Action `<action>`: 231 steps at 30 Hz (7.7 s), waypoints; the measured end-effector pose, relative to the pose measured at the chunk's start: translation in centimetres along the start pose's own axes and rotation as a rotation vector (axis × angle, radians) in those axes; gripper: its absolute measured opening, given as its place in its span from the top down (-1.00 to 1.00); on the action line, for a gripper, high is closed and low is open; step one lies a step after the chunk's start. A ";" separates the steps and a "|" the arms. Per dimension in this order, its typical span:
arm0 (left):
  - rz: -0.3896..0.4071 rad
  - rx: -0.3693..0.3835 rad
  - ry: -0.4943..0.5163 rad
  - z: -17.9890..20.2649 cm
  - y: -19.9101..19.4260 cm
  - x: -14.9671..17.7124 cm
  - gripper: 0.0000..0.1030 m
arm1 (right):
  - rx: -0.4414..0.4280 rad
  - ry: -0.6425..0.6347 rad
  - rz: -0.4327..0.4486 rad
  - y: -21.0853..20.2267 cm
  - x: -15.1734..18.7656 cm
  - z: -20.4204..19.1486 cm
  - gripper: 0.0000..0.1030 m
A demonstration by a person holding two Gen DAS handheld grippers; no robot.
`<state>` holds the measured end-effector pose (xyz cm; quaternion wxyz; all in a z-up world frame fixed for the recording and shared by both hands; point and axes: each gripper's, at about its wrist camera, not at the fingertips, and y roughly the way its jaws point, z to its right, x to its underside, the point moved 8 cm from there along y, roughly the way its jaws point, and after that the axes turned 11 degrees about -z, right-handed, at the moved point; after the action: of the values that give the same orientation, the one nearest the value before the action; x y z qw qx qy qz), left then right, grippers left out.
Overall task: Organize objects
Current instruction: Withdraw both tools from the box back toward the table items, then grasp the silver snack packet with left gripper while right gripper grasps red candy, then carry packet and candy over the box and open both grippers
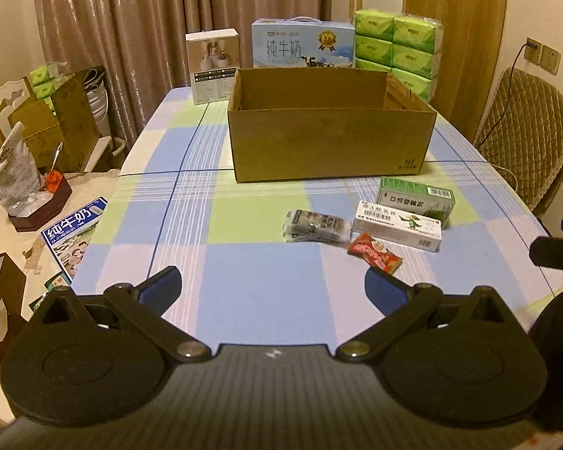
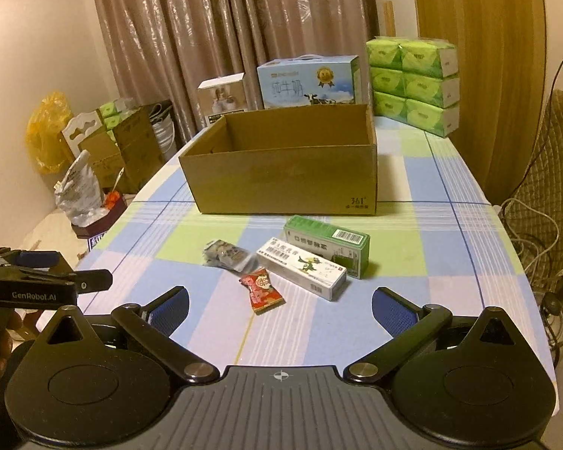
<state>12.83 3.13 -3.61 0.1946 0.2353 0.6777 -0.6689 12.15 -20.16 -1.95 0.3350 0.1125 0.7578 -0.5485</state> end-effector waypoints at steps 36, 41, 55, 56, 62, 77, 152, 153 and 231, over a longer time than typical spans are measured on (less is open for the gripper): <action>-0.073 0.089 0.147 -0.6 6.1 -1.2 -0.98 | -0.011 -0.086 -0.062 6.6 0.6 -1.5 -0.87; -0.100 0.112 0.257 -0.4 8.9 -2.2 -0.98 | -0.022 -0.108 -0.108 9.8 0.5 -1.7 -0.62; -0.124 0.157 0.458 1.0 16.1 -4.6 -0.98 | -0.011 -0.200 -0.195 18.9 -0.6 -1.3 -0.11; -0.127 0.158 0.476 1.2 16.5 -4.6 -0.98 | -0.011 -0.207 -0.202 19.5 -0.7 -1.4 -0.09; -0.130 0.183 0.583 2.3 18.3 -5.1 -0.97 | 0.006 -0.244 -0.232 21.9 -1.0 -1.4 0.20; -0.177 0.269 0.804 6.3 22.3 -7.5 -0.68 | 0.028 -0.167 -0.252 20.0 -0.2 0.8 0.48; -0.077 0.137 0.120 6.3 0.7 -1.2 0.38 | 0.051 -0.072 -0.018 2.3 -0.5 -1.7 0.55; -0.077 0.136 0.118 6.3 0.5 -1.3 0.38 | 0.050 -0.070 -0.018 2.2 -0.6 -1.7 0.55; 0.001 0.068 0.031 0.5 14.7 -29.6 -0.05 | 0.003 0.091 -0.074 16.3 -27.3 8.9 0.55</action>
<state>45.43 0.84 1.50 0.1761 0.2524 0.6575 -0.6877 44.86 -16.74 1.44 0.2796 0.1098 0.7752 -0.5557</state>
